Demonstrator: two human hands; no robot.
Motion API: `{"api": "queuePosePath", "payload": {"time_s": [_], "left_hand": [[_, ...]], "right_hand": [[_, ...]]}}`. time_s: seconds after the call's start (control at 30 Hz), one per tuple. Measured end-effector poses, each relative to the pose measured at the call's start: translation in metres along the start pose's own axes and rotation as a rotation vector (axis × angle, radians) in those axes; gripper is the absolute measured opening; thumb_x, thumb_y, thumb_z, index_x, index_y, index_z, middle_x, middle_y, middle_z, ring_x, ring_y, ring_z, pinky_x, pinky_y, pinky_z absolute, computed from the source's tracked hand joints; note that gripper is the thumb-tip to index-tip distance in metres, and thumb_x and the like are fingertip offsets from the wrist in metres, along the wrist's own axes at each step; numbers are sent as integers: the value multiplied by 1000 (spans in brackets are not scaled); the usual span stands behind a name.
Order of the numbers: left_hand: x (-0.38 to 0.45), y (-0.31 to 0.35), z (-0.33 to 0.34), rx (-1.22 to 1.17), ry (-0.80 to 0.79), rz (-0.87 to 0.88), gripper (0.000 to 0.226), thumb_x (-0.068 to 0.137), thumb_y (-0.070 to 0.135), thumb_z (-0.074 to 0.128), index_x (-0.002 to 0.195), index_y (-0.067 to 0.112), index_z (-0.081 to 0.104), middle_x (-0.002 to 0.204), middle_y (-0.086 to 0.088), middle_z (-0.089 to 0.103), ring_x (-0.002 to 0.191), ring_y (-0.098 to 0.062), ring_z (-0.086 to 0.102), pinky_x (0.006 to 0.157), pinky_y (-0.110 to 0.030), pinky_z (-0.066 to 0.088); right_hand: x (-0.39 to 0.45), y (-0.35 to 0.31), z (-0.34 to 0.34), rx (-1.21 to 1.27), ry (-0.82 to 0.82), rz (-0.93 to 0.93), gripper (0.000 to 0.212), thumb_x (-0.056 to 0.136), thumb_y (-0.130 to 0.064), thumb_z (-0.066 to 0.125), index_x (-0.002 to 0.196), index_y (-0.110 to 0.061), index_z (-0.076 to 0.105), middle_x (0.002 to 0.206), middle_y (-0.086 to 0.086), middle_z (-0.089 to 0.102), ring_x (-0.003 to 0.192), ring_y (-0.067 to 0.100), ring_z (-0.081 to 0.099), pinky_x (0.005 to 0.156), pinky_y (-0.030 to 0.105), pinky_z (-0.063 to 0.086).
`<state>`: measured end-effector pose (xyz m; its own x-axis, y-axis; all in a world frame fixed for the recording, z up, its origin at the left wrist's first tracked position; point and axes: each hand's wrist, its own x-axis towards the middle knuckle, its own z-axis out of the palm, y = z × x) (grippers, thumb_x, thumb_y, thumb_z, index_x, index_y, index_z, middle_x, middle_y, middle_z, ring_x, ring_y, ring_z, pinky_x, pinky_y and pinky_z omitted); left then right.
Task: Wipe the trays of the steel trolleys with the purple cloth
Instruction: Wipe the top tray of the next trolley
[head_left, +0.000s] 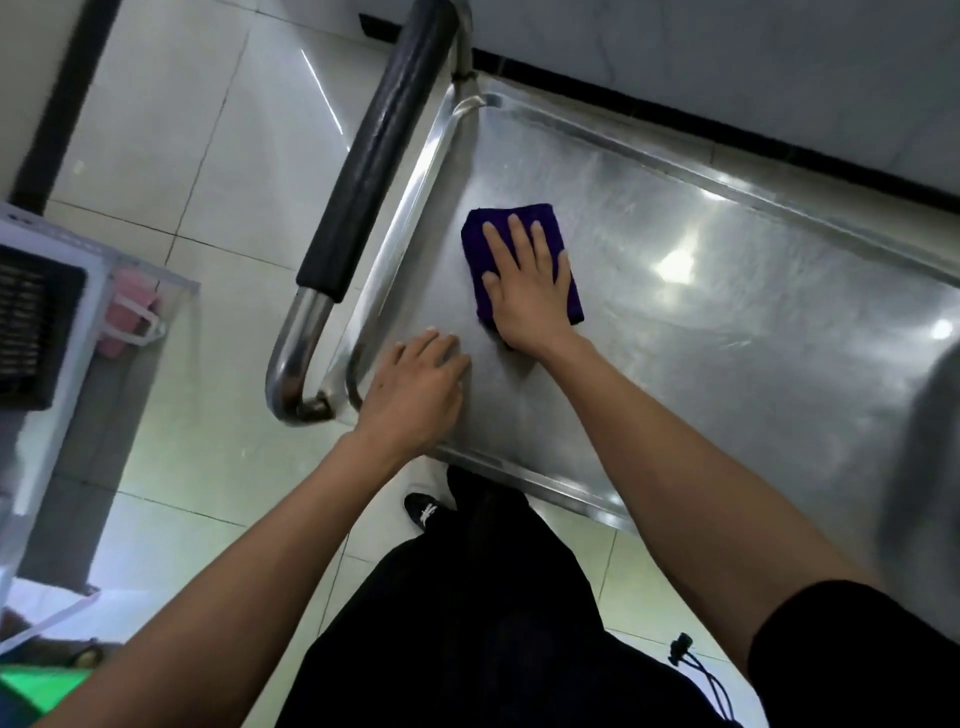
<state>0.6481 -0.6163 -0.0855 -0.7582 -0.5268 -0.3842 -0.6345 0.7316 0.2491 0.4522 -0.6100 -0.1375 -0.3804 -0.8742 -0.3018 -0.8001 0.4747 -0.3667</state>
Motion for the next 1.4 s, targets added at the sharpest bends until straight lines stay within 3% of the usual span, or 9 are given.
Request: {"api": "queuePosePath", "payload": {"time_s": [0.23, 0.37, 0.63, 0.97, 1.4], "left_hand": [[-80, -23, 27, -62, 110, -74, 36, 98, 27, 50, 129, 18, 65, 142, -5, 54, 141, -27, 38, 109, -47, 35], [-113, -35, 35, -74, 166, -113, 31, 91, 23, 54, 115, 13, 71, 131, -4, 61, 133, -24, 46, 96, -47, 47], [-144, -42, 45, -93, 203, -195, 36, 89, 14, 52, 121, 14, 68, 136, -2, 58, 132, -26, 45, 100, -43, 43], [-107, -29, 34, -127, 272, -110, 32, 90, 19, 51, 115, 12, 70, 127, -3, 61, 122, -25, 52, 96, -43, 48], [23, -4, -9, -47, 147, -77, 37, 99, 33, 43, 128, 22, 64, 146, -2, 48, 136, -24, 38, 105, -46, 38]], "right_hand": [[-76, -38, 41, -52, -50, -79, 60, 105, -38, 26, 157, -35, -2, 167, -4, -8, 152, 21, -13, 119, 51, -7], [-115, -54, 60, -61, -74, -119, 61, 104, -38, 28, 157, -35, -2, 166, -4, -9, 152, 21, -14, 119, 51, -6], [-164, -77, 82, -99, -125, -180, 60, 105, -38, 26, 157, -34, -5, 166, -3, -11, 152, 22, -15, 120, 52, -3], [-125, -65, 57, -74, -99, -149, 57, 106, -38, 26, 158, -35, 3, 167, -3, -7, 152, 20, -12, 121, 50, -3], [11, -3, -18, -62, -60, -106, 56, 107, -35, 29, 158, -34, 6, 167, -3, -4, 153, 19, -11, 123, 50, -2]]}}
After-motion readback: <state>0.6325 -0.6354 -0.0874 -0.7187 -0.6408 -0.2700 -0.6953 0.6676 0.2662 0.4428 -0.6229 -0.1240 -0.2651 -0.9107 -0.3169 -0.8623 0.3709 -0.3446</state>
